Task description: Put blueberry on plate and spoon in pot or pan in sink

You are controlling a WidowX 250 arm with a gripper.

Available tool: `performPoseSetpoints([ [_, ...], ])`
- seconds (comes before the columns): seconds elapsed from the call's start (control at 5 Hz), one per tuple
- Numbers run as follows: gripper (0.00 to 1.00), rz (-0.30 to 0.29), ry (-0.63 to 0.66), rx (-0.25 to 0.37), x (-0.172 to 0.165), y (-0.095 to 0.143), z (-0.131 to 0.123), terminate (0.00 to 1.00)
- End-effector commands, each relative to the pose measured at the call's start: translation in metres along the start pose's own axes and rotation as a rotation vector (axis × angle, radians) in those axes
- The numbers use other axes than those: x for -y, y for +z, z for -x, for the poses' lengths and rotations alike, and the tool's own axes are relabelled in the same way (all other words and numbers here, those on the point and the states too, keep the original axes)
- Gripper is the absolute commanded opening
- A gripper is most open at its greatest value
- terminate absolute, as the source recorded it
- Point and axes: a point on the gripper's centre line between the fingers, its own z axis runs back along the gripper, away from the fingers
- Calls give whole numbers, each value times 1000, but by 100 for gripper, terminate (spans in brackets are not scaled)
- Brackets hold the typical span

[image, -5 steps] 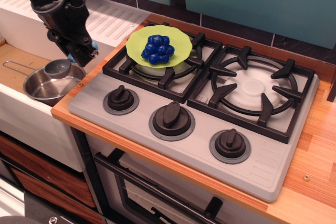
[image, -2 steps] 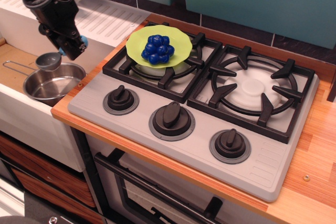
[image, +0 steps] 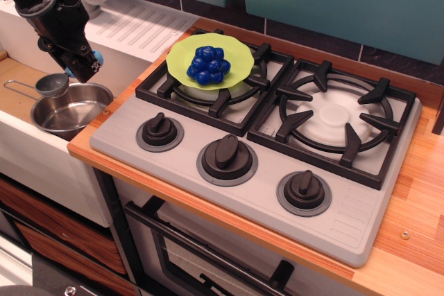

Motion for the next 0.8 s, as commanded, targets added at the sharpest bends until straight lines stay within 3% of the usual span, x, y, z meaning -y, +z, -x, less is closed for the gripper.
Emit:
performPoseSetpoints([
  [0.0,100,-20,20,22,12,-2,-1,0],
  [0.4,100,-16,29,7,22,11,-3,0],
  [0.6,100,-35,30,-9,28,26,-7,100],
])
